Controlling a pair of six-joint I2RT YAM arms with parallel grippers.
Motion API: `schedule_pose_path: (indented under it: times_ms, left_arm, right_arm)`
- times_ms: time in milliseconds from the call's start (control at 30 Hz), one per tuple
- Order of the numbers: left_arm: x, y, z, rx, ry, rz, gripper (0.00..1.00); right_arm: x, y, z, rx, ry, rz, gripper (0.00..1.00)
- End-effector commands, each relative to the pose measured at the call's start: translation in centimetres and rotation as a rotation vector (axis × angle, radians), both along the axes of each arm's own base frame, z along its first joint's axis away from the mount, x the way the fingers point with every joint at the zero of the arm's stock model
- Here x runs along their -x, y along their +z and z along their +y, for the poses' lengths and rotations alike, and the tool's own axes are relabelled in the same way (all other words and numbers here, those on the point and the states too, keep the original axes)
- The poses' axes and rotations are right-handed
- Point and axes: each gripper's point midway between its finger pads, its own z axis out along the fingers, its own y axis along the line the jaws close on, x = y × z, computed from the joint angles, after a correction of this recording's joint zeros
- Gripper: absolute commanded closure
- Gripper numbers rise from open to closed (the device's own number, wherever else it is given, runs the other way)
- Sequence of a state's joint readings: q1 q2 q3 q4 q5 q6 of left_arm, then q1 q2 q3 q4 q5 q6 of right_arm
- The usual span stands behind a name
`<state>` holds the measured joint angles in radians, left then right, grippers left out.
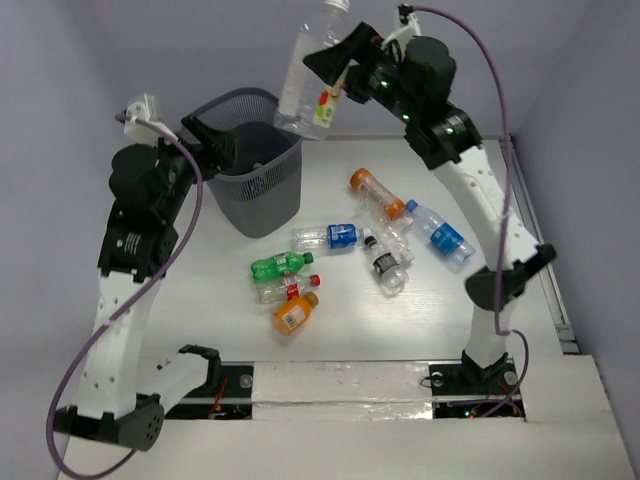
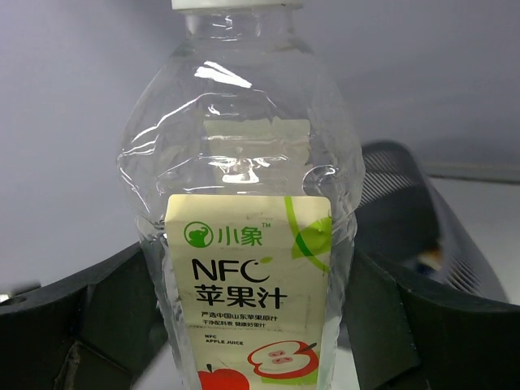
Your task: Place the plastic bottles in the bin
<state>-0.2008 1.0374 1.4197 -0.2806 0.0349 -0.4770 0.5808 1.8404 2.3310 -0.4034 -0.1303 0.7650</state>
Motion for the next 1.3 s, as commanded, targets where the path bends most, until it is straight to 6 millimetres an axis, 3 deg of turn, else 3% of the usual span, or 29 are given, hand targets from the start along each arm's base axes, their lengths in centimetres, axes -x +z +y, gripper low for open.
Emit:
schedule_pose_path:
  times_ms: [0, 33, 67, 100, 133, 200, 233, 267, 333, 467, 600, 667, 700, 733, 767, 800, 833, 867, 900, 933, 967, 1000, 1033, 1067, 1100, 1133, 1167, 1267]
  left_arm:
    - [1.5, -1.7, -0.6, 0.018, -0.049, 0.022, 0.28]
    - [2.3, -2.2, -0.4, 0.015, -0.044, 0.027, 0.28]
    - [2.7, -2.5, -0.2, 0.008, -0.04, 0.032, 0.28]
    - [3.0, -3.5, 0.0, -0.001, -0.037, 0.053, 0.28]
    - [3.8, -3.4, 0.0, -0.001, -0.038, 0.046, 0.28]
    - [4.3, -4.3, -0.1, -0.009, -0.04, 0.066, 0.28]
    - [4.5, -5.0, 0.0, -0.011, -0.04, 0.075, 0.28]
    - [4.6, -5.3, -0.3, -0.012, -0.051, 0.083, 0.28]
    - [4.5, -6.2, -0.4, -0.018, -0.052, 0.098, 0.28]
    - [4.4, -6.8, -1.3, -0.042, -0.085, 0.113, 0.29]
    - [4.4, -7.5, -2.6, -0.064, -0.123, 0.133, 0.32]
    - [4.7, -8.3, -4.6, -0.085, -0.185, 0.149, 0.37]
    - [4.9, -9.0, -5.5, -0.103, -0.211, 0.166, 0.39]
    - [5.4, -10.5, -7.1, -0.145, -0.255, 0.209, 0.45]
    - [5.6, -11.2, -7.9, -0.166, -0.267, 0.221, 0.5]
    - [6.1, -12.7, -8.5, -0.195, -0.288, 0.266, 0.54]
    - [6.3, -14.8, -9.0, -0.227, -0.3, 0.322, 0.62]
    - [7.0, -16.1, -9.7, -0.243, -0.315, 0.36, 0.69]
    - [7.4, -17.4, -9.9, -0.254, -0.321, 0.396, 0.75]
    - [8.2, -19.5, -9.9, -0.276, -0.331, 0.456, 0.85]
    - [8.8, -20.4, -9.9, -0.281, -0.337, 0.483, 0.89]
    - [9.7, -21.4, -10.3, -0.28, -0.355, 0.52, 0.91]
    - [10.4, -22.7, -10.3, -0.293, -0.366, 0.558, 0.92]
    - [11.1, -23.5, -10.5, -0.298, -0.388, 0.59, 0.92]
    - [11.9, -24.4, -10.5, -0.316, -0.402, 0.635, 0.92]
    - [12.7, -25.5, -11.0, -0.335, -0.424, 0.675, 0.88]
    - [13.3, -26.1, -11.1, -0.351, -0.434, 0.704, 0.84]
    - [14.9, -28.0, -11.1, -0.398, -0.461, 0.796, 0.61]
  right_arm:
    - [-0.8, 5.5, 2.9, -0.176, -0.006, -0.118, 0.34]
    - [-3.0, 3.3, 4.3, -0.183, -0.017, -0.076, 0.34]
    - [-3.0, 3.7, 5.1, -0.216, -0.008, -0.092, 0.34]
    - [-3.6, 2.4, 6.2, -0.225, 0.0, -0.064, 0.32]
    - [-3.9, 2.7, 6.5, -0.276, 0.01, -0.066, 0.28]
    - [-4.3, 0.7, 8.6, -0.262, 0.017, -0.04, 0.15]
    - [-4.2, 1.4, 8.4, -0.261, 0.01, -0.065, 0.1]
    - [-4.6, -0.3, 9.5, -0.23, 0.016, -0.037, 0.06]
    - [-4.5, -1.1, 10.1, -0.2, 0.02, -0.039, 0.0]
    - [-4.1, -0.8, 9.2, -0.165, -0.029, -0.062, 0.0]
    - [-3.1, 1.0, 7.8, -0.132, -0.051, -0.107, 0.0]
    - [-2.2, 1.9, 6.8, -0.106, -0.06, -0.128, 0.01]
    - [-2.3, 0.7, 6.8, -0.068, -0.062, -0.114, 0.11]
    - [-1.5, 0.0, 5.9, -0.009, -0.07, -0.122, 0.38]
    - [-0.1, 2.5, 4.4, -0.021, -0.079, -0.172, 0.38]
    - [0.5, 2.2, 3.7, 0.009, -0.091, -0.174, 0.66]
    - [-0.1, -2.3, 3.6, 0.109, -0.102, -0.123, 0.78]
    - [2.3, -0.4, 1.5, 0.095, -0.109, -0.158, 0.86]
    - [3.0, -1.5, 0.8, 0.122, -0.107, -0.146, 0.92]
    - [2.8, -7.0, 0.4, 0.213, -0.103, -0.071, 0.96]
    - [3.7, -8.5, -0.3, 0.236, -0.095, -0.049, 0.97]
    - [5.5, -7.8, -2.3, 0.226, -0.1, -0.062, 0.97]
    - [6.5, -9.5, -2.8, 0.251, -0.085, -0.044, 0.97]
    - [7.2, -14.6, -3.4, 0.329, -0.071, 0.039, 0.97]
    - [8.8, -14.7, -4.8, 0.33, -0.071, 0.036, 0.97]
    - [9.6, -16.4, -5.4, 0.353, -0.065, 0.064, 0.97]
    - [10.6, -20.9, -6.2, 0.416, -0.051, 0.143, 0.96]
    - [13.3, -23.9, -8.2, 0.423, -0.048, 0.204, 0.96]
